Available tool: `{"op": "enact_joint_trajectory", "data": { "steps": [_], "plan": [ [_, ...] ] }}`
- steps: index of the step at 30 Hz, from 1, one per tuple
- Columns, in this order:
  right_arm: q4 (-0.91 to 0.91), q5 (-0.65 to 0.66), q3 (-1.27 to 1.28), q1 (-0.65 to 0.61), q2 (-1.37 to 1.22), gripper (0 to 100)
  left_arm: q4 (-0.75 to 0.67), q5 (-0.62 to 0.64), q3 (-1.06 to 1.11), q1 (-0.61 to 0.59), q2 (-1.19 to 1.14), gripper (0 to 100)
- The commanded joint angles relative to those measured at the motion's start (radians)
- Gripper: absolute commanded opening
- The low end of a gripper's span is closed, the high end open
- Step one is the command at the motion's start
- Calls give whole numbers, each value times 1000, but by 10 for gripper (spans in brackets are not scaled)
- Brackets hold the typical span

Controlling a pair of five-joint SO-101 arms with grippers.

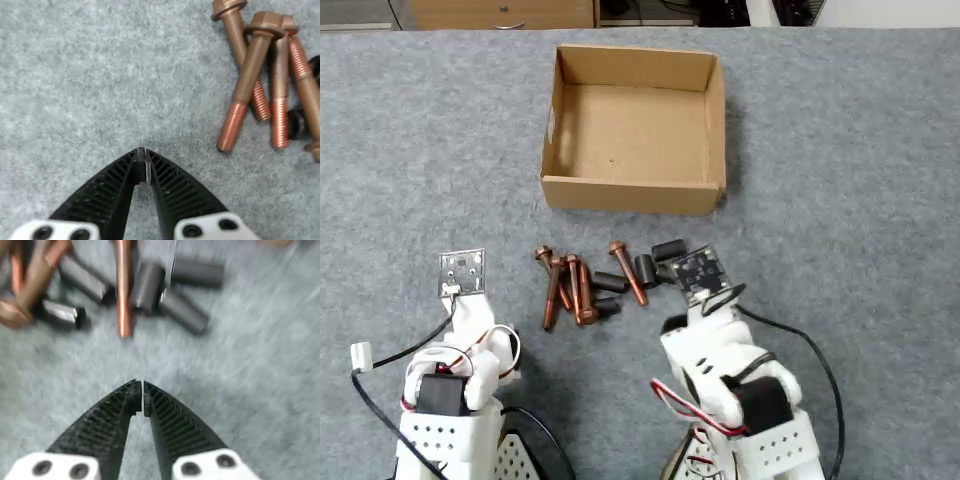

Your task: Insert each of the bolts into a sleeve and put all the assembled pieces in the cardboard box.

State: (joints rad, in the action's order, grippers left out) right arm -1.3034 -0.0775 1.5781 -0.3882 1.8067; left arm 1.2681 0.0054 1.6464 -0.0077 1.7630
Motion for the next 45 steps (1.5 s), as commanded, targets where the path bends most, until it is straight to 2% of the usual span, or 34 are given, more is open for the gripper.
{"op": "enact_joint_trajectory", "data": {
  "steps": [1,8,13,15,18,23,25,27,33,37,41,45],
  "plan": [
    [32,9,-186,82,84,5,8,-3,-163,-37,27,18],
    [117,6,-526,220,-4,5,14,-3,-430,-104,22,18],
    [103,9,-812,297,-387,5,101,-2,-609,-109,-127,18],
    [68,9,-966,311,-593,5,106,-2,-651,-150,-242,18],
    [-40,9,-1244,309,-894,8,49,46,-667,-278,-418,18],
    [-322,15,-1724,255,-1319,9,-101,89,-655,-582,-641,18],
    [-433,106,-1850,188,-1454,9,-130,114,-655,-681,-710,18],
    [-482,269,-1922,131,-1557,9,-143,132,-655,-756,-771,18],
    [-477,649,-1886,25,-1646,9,-152,135,-578,-829,-914,18],
    [-463,862,-1728,-5,-1652,21,-285,132,-448,-833,-951,18],
    [-373,914,-1538,-1,-1644,116,-410,137,-342,-836,-934,18],
    [-287,918,-1357,-4,-1649,107,-414,137,-339,-829,-895,18]
  ]
}}
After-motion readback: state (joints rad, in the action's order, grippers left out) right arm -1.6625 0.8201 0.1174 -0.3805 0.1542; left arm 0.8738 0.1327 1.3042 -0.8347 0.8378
